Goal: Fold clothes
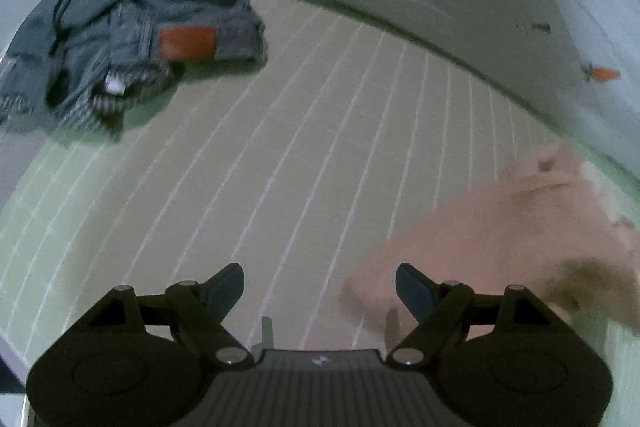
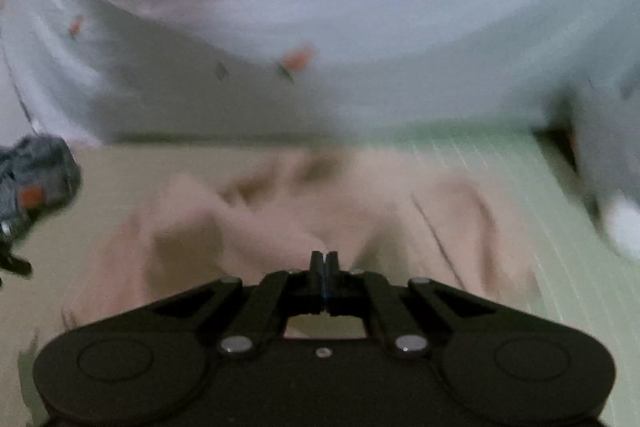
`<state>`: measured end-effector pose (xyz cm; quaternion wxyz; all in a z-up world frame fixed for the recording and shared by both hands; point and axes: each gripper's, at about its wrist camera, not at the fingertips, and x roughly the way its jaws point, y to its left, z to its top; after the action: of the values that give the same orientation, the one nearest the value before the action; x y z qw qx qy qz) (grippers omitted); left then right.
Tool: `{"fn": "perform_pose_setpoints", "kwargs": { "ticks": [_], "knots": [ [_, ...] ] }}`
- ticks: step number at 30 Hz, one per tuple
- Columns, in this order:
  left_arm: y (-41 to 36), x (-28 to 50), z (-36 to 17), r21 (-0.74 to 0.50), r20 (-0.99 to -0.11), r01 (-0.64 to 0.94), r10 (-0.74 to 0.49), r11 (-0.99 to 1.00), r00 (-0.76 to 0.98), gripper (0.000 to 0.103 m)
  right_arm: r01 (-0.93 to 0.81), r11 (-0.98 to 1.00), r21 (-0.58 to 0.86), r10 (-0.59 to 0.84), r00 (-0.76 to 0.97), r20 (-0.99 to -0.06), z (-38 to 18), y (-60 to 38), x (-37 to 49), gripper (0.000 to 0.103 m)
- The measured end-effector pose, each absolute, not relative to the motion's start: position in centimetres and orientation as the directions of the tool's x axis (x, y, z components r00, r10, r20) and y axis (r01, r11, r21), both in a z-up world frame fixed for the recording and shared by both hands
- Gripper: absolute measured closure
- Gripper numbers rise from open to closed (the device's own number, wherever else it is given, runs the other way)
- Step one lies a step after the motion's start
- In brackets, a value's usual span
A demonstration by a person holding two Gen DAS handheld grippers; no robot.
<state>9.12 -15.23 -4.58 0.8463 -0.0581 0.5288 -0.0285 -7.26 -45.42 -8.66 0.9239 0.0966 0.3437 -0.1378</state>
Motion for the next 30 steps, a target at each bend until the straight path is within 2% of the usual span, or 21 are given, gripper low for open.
{"fn": "perform_pose_setpoints", "kwargs": {
  "ticks": [3,6,8,10,15,16,24,25,26,28,29,30],
  "knots": [
    [-14.9,7.4,-4.9,-0.126,-0.898,0.000,-0.114,0.992,0.425,0.019,0.371,0.926,0.070,-0.202,0.643,-0.739,-11.1,-46.4,-10.1,0.103],
    [-14.9,6.3,-4.9,-0.122,-0.898,0.015,-0.117,0.992,0.425,0.020,0.404,0.911,0.081,-0.208,0.619,-0.757,-11.6,-46.6,-11.2,0.101],
    [-15.0,6.2,-4.8,-0.119,-0.895,0.027,-0.119,0.992,0.430,0.019,0.434,0.889,0.143,-0.197,0.645,-0.738,-10.9,-47.1,-11.5,0.090],
    [-15.2,6.2,-4.7,-0.118,-0.891,0.040,-0.123,0.992,0.436,0.019,0.461,0.863,0.207,-0.189,0.674,-0.714,-10.2,-47.5,-11.8,0.062],
    [-16.5,7.6,-4.3,-0.107,-0.875,0.096,-0.139,0.990,0.464,0.019,0.523,0.800,0.295,-0.181,0.679,-0.712,-10.4,-48.5,-10.8,0.033],
    [-17.0,8.0,-4.6,-0.102,-0.875,0.111,-0.142,0.989,0.462,0.016,0.533,0.791,0.300,-0.176,0.668,-0.723,-10.8,-48.6,-10.4,0.028],
    [-20.3,8.6,-8.8,-0.084,-0.920,0.204,-0.155,0.975,0.360,0.017,0.598,0.725,0.341,-0.126,0.602,-0.789,-14.5,-49.2,-7.8,0.028],
    [-20.6,8.4,-9.1,-0.078,-0.923,0.214,-0.152,0.974,0.353,0.020,0.603,0.719,0.347,-0.122,0.600,-0.790,-14.7,-49.2,-7.7,0.030],
    [-20.8,8.1,-9.3,-0.075,-0.925,0.226,-0.152,0.971,0.348,0.028,0.604,0.718,0.346,-0.120,0.597,-0.793,-14.8,-49.2,-7.6,0.032],
    [-20.9,7.5,-9.6,-0.079,-0.930,0.244,-0.160,0.967,0.332,0.038,0.601,0.725,0.336,-0.116,0.588,-0.801,-14.9,-49.3,-7.6,0.055],
    [-21.0,7.2,-9.9,-0.082,-0.933,0.251,-0.163,0.964,0.322,0.052,0.595,0.734,0.327,-0.112,0.581,-0.806,-15.0,-49.3,-7.6,0.059],
    [-21.1,6.9,-10.1,-0.081,-0.936,0.260,-0.163,0.962,0.313,0.061,0.588,0.741,0.325,-0.106,0.580,-0.808,-15.0,-49.4,-7.9,0.067]
  ]
}}
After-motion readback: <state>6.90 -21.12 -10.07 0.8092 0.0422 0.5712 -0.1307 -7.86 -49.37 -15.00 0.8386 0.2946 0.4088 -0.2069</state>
